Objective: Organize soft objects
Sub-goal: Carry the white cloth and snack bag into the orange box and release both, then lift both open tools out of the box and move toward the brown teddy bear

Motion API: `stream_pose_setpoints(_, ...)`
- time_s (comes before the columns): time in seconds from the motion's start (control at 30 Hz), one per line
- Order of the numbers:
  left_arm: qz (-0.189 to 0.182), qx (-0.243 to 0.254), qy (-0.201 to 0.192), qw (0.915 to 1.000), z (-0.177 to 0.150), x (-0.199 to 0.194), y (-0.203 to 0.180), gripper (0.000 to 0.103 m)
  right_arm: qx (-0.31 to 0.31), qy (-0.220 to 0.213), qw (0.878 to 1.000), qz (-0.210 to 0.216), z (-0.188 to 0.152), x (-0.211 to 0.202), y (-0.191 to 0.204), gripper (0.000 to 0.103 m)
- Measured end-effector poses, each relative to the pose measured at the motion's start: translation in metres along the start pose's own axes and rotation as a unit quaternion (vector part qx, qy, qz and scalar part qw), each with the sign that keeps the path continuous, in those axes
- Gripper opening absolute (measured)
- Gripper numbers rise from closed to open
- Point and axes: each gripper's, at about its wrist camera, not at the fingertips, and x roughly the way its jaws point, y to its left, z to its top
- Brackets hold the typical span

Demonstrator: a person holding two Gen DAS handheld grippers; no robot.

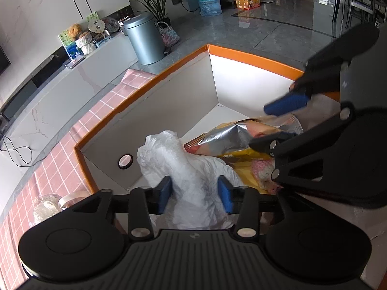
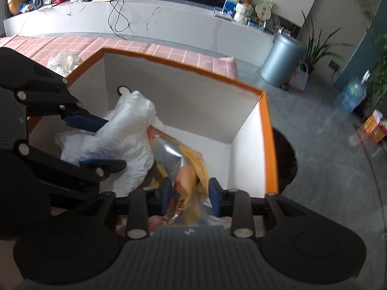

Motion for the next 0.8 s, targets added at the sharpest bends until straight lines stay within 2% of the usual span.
stream_pose_setpoints(0.03,0.001,-0.002,0.000,1.0000,0.000,-0.002,0.001,0.072,-0.004,-0.003,1.000,-0.004,0.001,-0.002,0.000,0.038)
stream_pose_setpoints(0.07,-0.003,-0.006,-0.002,1.0000,0.000,-0.004,0.002,0.077,-0.005,-0.006,1.000,-0.006,0.002,-0.005,-0.001,0.040)
stream_pose_setpoints(0.13,-0.004,-0.011,-0.004,0.9999,0.000,-0.009,0.003,0.078,-0.002,-0.011,1.000,-0.001,0.003,-0.012,-0.004,0.050)
stream_pose_setpoints(0.27,0.004,-0.015,-0.016,0.9998,-0.002,-0.022,0.005,0.082,-0.006,-0.024,1.000,-0.016,0.003,-0.024,-0.005,0.054)
stream_pose_setpoints(0.4,0.002,-0.029,-0.032,0.9991,-0.005,-0.039,0.010,0.084,0.001,-0.040,0.999,-0.026,0.002,-0.039,-0.006,0.065)
stream_pose_setpoints(0.63,-0.002,-0.083,-0.077,0.9936,-0.018,-0.074,0.019,0.085,0.016,-0.096,0.994,-0.045,-0.009,-0.071,-0.007,0.072)
stream_pose_setpoints(0.8,-0.003,-0.115,-0.103,0.9880,-0.033,-0.094,0.021,0.085,0.046,-0.116,0.991,-0.045,-0.022,-0.086,-0.004,0.074)
